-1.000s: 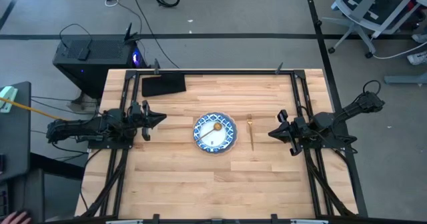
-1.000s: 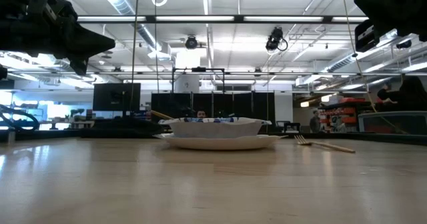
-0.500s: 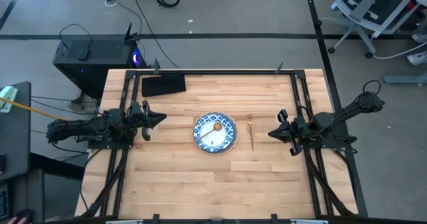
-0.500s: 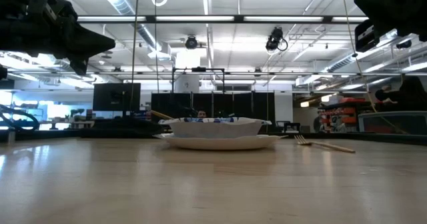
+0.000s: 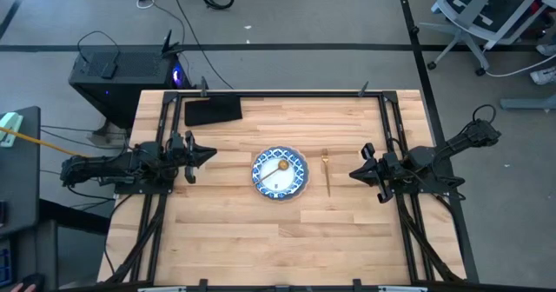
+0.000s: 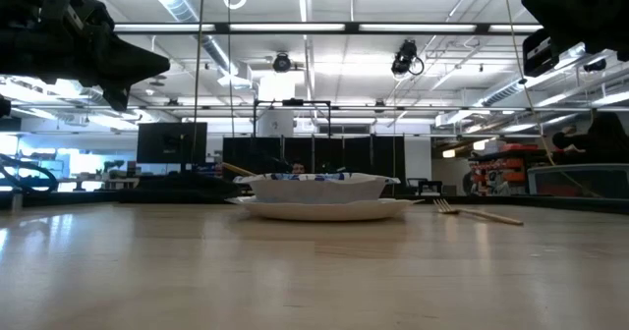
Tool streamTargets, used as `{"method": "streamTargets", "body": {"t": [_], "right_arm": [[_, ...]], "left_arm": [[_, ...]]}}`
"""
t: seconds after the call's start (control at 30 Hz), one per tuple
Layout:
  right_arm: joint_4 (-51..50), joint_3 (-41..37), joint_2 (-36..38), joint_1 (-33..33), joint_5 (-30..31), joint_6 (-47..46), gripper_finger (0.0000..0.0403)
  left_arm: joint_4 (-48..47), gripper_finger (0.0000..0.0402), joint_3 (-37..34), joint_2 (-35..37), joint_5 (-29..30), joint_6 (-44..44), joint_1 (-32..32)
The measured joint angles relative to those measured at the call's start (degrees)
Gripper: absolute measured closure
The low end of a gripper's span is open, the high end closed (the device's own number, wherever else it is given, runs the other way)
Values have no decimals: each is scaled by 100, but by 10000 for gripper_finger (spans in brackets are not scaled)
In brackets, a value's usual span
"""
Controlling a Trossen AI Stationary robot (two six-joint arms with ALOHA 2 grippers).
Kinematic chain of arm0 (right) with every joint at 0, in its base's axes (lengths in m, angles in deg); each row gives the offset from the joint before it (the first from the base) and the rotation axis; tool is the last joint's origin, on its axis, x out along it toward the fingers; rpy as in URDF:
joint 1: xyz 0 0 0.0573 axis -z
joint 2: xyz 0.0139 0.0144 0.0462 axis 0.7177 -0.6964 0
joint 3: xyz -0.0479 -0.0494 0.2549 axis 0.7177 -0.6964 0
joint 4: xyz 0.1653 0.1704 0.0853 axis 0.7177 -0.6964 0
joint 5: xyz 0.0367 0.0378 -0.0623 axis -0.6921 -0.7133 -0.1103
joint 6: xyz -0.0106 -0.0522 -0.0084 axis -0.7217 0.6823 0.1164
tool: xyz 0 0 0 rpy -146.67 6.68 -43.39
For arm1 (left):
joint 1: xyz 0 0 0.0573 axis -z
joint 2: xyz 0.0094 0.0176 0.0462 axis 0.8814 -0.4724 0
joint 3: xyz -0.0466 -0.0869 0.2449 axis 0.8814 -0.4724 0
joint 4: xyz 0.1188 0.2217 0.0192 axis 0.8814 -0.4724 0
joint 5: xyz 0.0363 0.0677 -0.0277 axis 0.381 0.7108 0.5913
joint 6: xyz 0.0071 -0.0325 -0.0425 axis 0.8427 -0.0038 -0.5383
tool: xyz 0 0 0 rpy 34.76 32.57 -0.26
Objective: Set table place
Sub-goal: Return to Home Position
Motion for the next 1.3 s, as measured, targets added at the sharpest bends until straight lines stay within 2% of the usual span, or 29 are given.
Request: {"method": "streamTargets", "body": {"t": [0.6,1.0,1.3], "right_arm": [[0,0,0,0,-1,0,381],[0,0,0,0,-1,0,381],[0,0,0,0,-1,0,381]], "left_arm": [[0,374,0,0,0,0,0],[0,362,0,0,0,0,0],[0,374,0,0,-2,0,0]]}}
